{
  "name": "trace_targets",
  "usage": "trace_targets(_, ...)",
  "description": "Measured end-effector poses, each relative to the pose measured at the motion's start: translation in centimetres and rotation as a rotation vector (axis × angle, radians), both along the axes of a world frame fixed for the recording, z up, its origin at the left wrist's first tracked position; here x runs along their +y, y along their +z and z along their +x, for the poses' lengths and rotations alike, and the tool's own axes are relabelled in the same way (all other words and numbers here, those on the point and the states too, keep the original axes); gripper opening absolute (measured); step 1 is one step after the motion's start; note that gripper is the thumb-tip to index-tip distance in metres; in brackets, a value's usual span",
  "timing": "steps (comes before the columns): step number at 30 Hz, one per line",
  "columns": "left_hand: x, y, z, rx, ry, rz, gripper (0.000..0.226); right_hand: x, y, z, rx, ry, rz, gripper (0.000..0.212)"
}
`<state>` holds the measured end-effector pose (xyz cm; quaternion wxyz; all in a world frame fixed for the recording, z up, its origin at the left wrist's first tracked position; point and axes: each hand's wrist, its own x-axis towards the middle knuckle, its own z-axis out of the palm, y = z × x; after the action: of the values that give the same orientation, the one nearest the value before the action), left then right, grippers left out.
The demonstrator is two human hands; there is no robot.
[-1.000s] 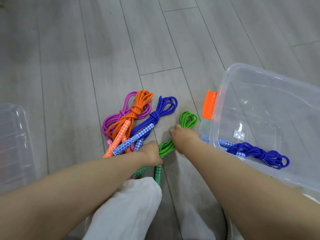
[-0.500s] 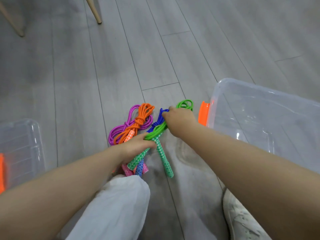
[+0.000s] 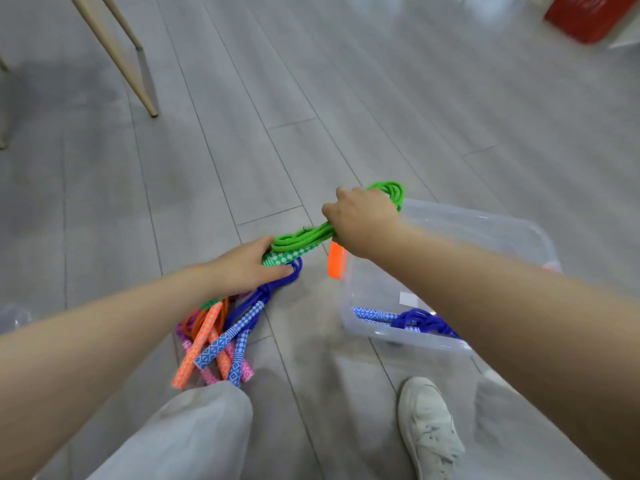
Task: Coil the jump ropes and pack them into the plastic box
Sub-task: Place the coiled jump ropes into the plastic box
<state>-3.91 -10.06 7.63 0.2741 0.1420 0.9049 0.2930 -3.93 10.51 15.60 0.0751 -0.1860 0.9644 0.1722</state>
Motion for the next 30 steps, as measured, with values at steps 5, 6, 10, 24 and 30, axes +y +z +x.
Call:
trace_targets(5, 5.6, 3.8, -2.5, -0.118, -0.253, -0.119, 0.057, 8.3, -0.1, 1.2, -0.088, -0.072, 0.010, 0.037)
trace_targets(6, 7.1, 4.2, -3.0, -0.089, -0.295, -0.152, 0.051, 10.1, -0.4, 1.5, -0.102, -0.101, 0.002, 0.038)
trace_targets(10, 12.8, 5.1, -3.8, 0.073, -0.451, -0.276, 0.046, 15.9, -2.4, 2.8, -0.121, -0.232, -0.055, 0.039)
trace_targets(24, 25.0, -5.8, -0.4, 0.220, -0.783, -0.480, 0.051, 25.8, -13.2, 8.4, -0.295, -0.551, -0.145, 0.049)
trace_targets(30, 25.6, -11.3, 0.6, 0.349, -0.782, -0.712, 0.066, 25.3, -16.7, 8.4, -0.282, -0.574, -0.158, 0.052)
